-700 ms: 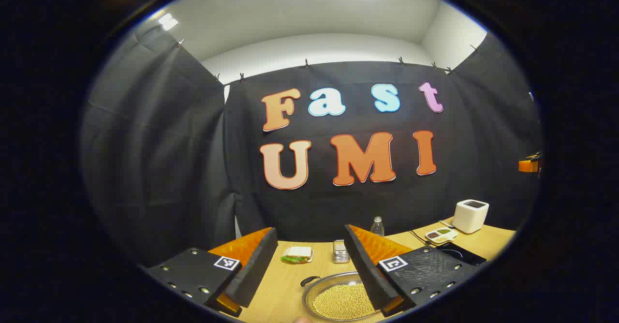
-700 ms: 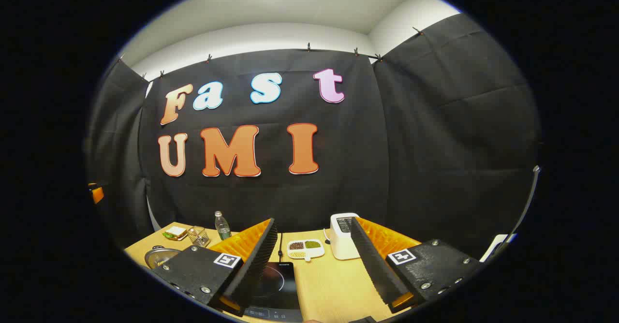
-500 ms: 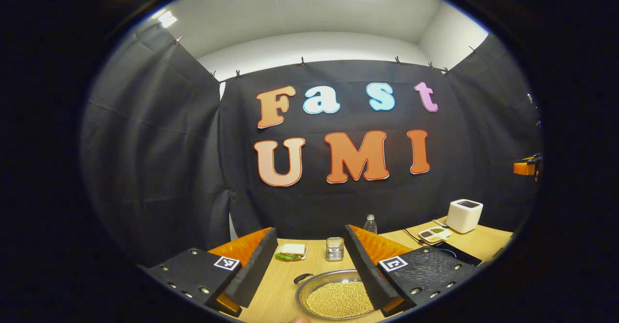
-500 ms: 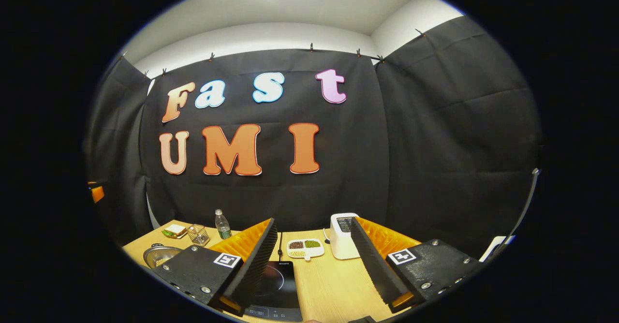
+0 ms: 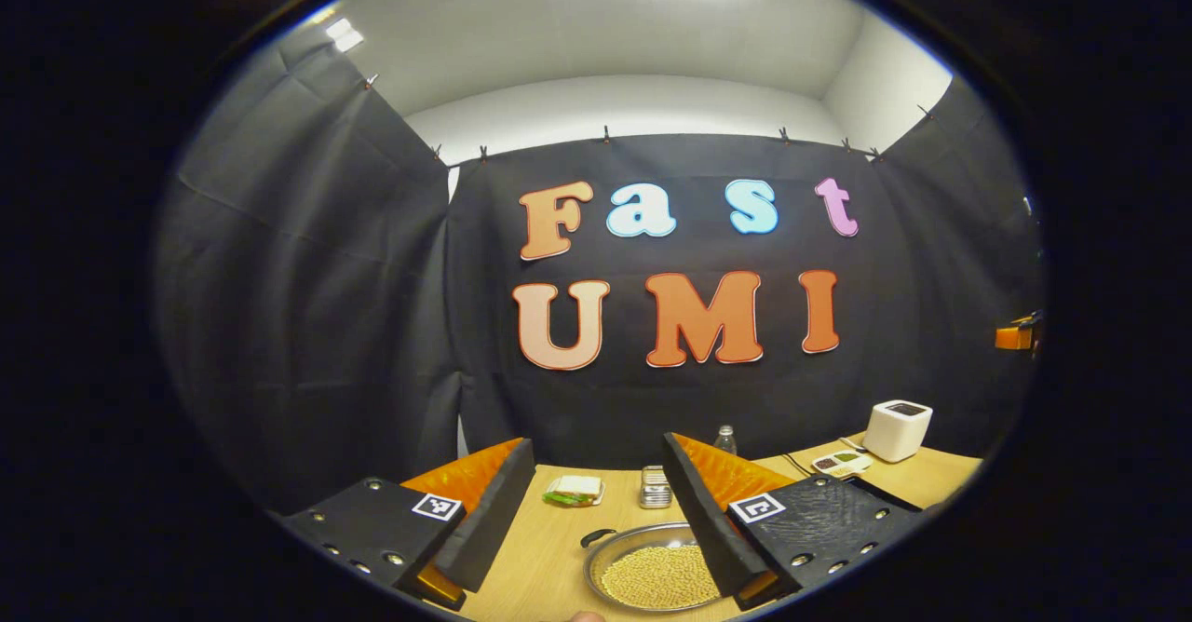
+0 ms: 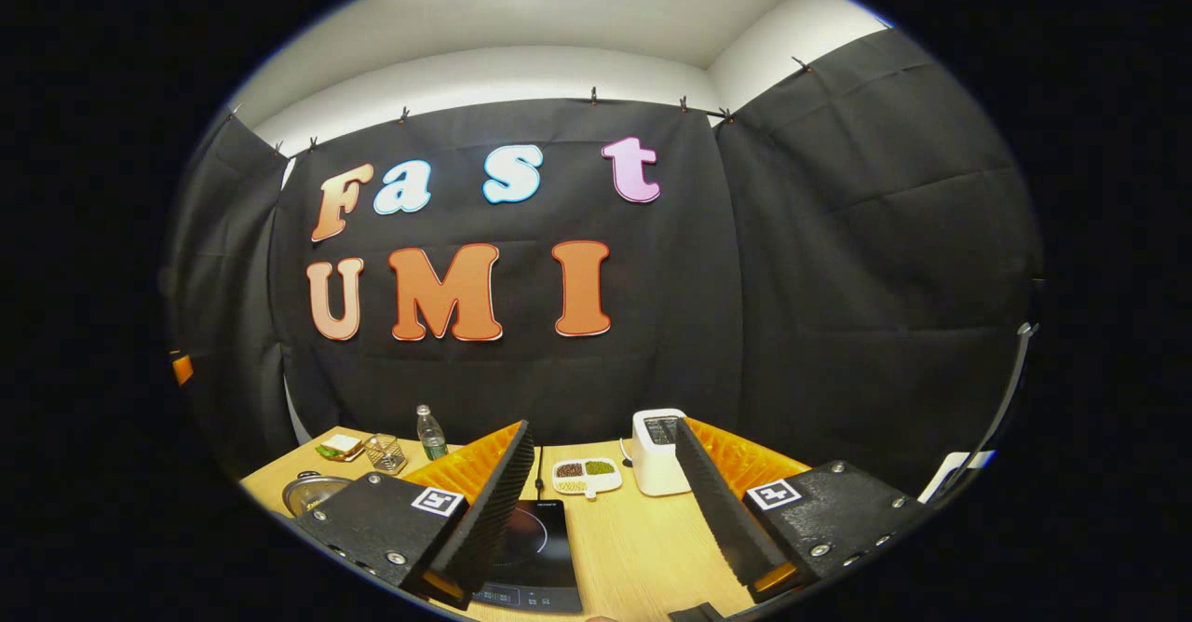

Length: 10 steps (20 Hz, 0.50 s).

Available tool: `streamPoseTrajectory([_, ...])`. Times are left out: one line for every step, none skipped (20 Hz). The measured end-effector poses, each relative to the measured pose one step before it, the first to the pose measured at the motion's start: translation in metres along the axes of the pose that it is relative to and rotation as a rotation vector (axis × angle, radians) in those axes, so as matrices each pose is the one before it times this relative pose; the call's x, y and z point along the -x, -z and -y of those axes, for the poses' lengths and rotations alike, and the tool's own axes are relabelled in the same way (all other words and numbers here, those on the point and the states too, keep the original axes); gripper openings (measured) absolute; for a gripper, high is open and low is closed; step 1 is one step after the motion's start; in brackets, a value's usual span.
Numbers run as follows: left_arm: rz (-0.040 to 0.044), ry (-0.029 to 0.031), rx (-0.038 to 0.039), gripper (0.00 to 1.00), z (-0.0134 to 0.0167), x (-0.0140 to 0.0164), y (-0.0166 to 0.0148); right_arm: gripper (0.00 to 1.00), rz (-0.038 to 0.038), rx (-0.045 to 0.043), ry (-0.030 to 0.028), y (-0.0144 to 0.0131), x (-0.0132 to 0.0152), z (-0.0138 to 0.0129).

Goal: First push the handle of the pot to place it horizontally, then grasp the pot with both hands and set it on the induction cooktop.

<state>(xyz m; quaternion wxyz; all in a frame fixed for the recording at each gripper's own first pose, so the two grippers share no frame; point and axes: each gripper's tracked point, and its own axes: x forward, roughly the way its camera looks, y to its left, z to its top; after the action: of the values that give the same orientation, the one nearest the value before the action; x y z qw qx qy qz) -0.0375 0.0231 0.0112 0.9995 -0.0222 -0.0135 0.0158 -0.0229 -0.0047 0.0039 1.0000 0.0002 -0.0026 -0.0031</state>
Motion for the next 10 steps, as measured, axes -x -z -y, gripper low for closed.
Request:
streamPoseTrajectory([0.00034,-0.00277,-0.00653,0.89,-0.00126,0.00019,-0.00094,0.95,-0.00422,-0.00023,0.00013,0.00126,0.00082,0.00124])
streamPoseTrajectory([0.00013,-0.00479,-0.00858,0.89,-0.00183,0.00140,0.00174,0.95,-0.00614,0.00648,0.00112,0.00254,0.00043,0.00198])
streamPoseTrajectory([-0.00251,-0.00420,-0.00687,0.89,0.00080,0.00089,0.00187,0.95,-0.00604,0.00729,0.00107,0.00194,0.00074,0.00096])
streamPoseTrajectory([-0.00313,-0.00115,-0.00364,0.89,0.00201,0.00167,0.00165,0.95,-0.00378,0.00426,0.00029,0.00149,0.00043,0.00150])
streamPoseTrajectory([-0.00295,0.00098,0.00008,0.89,0.00220,0.00065,0.00163,0.95,-0.00189,0.00077,-0.00196,0.00058,0.00147,0.00083])
streamPoseTrajectory([-0.00392,0.00158,0.00052,0.89,0.00184,0.00116,0.00182,0.95,0.00069,-0.00240,-0.00417,0.00021,0.00066,-0.00020])
streamPoseTrajectory([-0.00663,0.00101,-0.00156,0.89,0.00125,0.00073,0.00234,0.95,-0.00016,-0.00268,-0.00375,-0.00057,0.00110,0.00003])
streamPoseTrajectory([-0.00904,0.00709,-0.00513,0.89,0.00319,0.00130,0.00337,0.95,-0.00334,-0.00016,-0.00477,0.00223,0.00007,0.00012])
streamPoseTrajectory([-0.01125,0.00433,-0.00785,0.89,0.00240,0.00152,0.00264,0.95,-0.00358,0.00038,-0.00328,0.00116,0.00007,0.00018])
streamPoseTrajectory([-0.00632,0.00399,-0.00448,0.89,0.00084,0.00039,0.00109,0.95,-0.00161,-0.00326,-0.00331,0.00030,-0.00024,0.00132])
